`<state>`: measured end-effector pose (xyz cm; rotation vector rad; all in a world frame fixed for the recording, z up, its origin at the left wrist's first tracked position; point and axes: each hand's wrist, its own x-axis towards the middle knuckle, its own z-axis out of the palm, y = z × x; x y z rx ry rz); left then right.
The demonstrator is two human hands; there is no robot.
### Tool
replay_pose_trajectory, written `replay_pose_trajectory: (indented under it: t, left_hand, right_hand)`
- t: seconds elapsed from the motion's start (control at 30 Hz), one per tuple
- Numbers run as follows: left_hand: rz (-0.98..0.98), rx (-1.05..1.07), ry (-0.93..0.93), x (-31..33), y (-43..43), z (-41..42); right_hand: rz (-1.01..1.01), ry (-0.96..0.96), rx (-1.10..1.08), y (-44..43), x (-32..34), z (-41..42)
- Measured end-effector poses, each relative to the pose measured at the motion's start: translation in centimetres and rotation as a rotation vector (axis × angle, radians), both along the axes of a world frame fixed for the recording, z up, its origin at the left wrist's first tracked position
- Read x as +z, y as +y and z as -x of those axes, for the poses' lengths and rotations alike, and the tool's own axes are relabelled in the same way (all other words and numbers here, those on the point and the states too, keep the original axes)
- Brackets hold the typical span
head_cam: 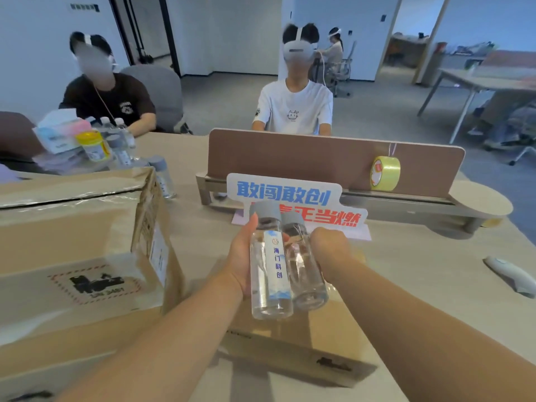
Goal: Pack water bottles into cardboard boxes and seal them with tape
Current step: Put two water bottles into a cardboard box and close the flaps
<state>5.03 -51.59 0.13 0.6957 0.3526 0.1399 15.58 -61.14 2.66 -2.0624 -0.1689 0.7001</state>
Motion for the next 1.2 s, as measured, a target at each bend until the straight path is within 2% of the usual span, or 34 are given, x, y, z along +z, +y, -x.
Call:
replay_pose_trajectory:
  t: [0.13, 0.23, 0.27, 0.33, 0.4, 0.47, 0.6, 0.7, 0.8, 0.87, 1.0, 1.2]
  left_hand:
    - [0.051, 0.009, -0.005, -0.3, -0.5, 1.3]
    - [0.052, 0.042, -0.013, -0.6, -0.1, 2.8]
    - [0.046, 0.048, -0.005, -0.8, 0.3, 3.3]
    - [0.036, 0.066, -0.008, -0.7, 0.7, 4.6]
    - [0.005, 0.088, -0.011, -0.2, 0.9, 5.6]
    - [-0.021, 0.106, 0.012, 0.3, 1.0, 6.0]
    - [-0.09, 0.105, 0.005, 2.0, 1.0, 6.8]
    - [-0.144, 0.03, -0.081, 4.4, 0.6, 7.4]
    - [-0.145, -0.061, -0.186, 7.1, 0.1, 7.9]
    - [-0.138, -0.111, -0.24, 7.8, 0.1, 7.8]
    - [-0.109, -0.196, -0.198, 7.5, 0.1, 7.0]
    - [0.004, -0.315, -0.155, 4.3, -0.2, 4.7]
  right_hand:
    - [0.082, -0.196, 0.03, -0.9, -0.8, 1.5]
    - [0.17, -0.356, -0.028, -1.7, -1.4, 2.1]
    - [0.272, -0.358, 0.057, -2.3, -1.8, 2.2]
    - [0.577, -0.337, 0.396, -3.9, -3.0, 2.1]
    - [0.721, -0.443, 0.559, -5.1, -3.6, 2.3]
    - [0.677, -0.561, 0.575, -5.9, -3.3, 2.6]
    - [0.561, -0.575, 0.537, -7.6, -1.6, 4.5]
    - [0.654, -0.716, 0.582, -8.6, -0.2, 6.8]
    - [0.746, -0.967, 0.751, -9.7, -0.2, 10.3]
    - [0.773, -1.052, 0.884, -10.7, -1.3, 12.6]
    - [0.801, -0.972, 1.005, -12.5, -4.0, 14.6]
    - [0.829, -0.574, 1.074, -14.2, -6.9, 14.5]
